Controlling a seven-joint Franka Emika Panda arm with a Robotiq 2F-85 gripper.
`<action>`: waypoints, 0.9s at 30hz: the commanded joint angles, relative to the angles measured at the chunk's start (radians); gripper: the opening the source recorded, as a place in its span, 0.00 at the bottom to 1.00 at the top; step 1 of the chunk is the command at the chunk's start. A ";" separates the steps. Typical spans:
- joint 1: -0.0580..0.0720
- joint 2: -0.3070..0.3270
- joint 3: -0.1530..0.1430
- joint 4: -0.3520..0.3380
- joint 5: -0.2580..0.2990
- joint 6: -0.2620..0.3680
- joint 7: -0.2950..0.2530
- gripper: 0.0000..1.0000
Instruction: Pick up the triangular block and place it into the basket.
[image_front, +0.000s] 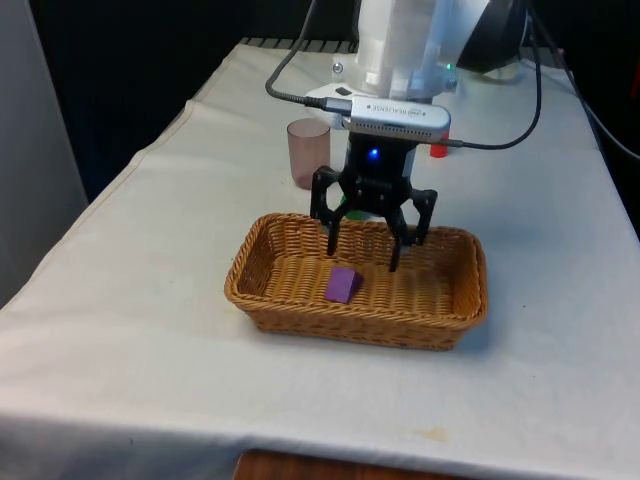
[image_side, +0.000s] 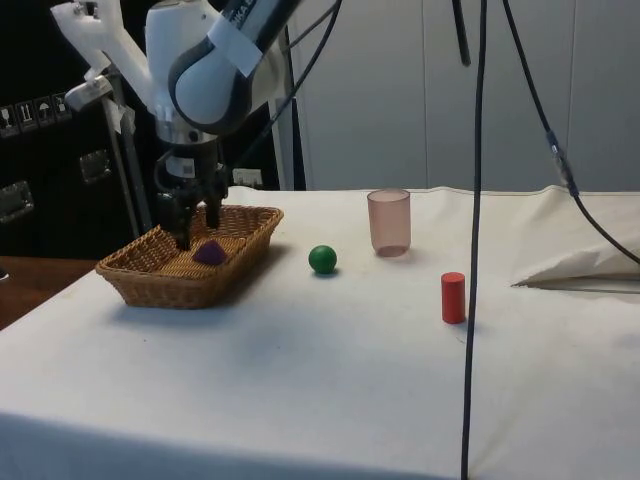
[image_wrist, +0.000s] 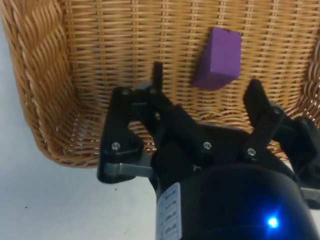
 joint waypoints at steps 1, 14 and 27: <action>-0.008 -0.008 0.012 -0.009 0.012 0.008 -0.012 0.86; 0.003 -0.056 -0.005 -0.003 0.002 -0.043 -0.002 1.00; 0.007 -0.124 -0.012 0.002 -0.004 -0.112 0.002 1.00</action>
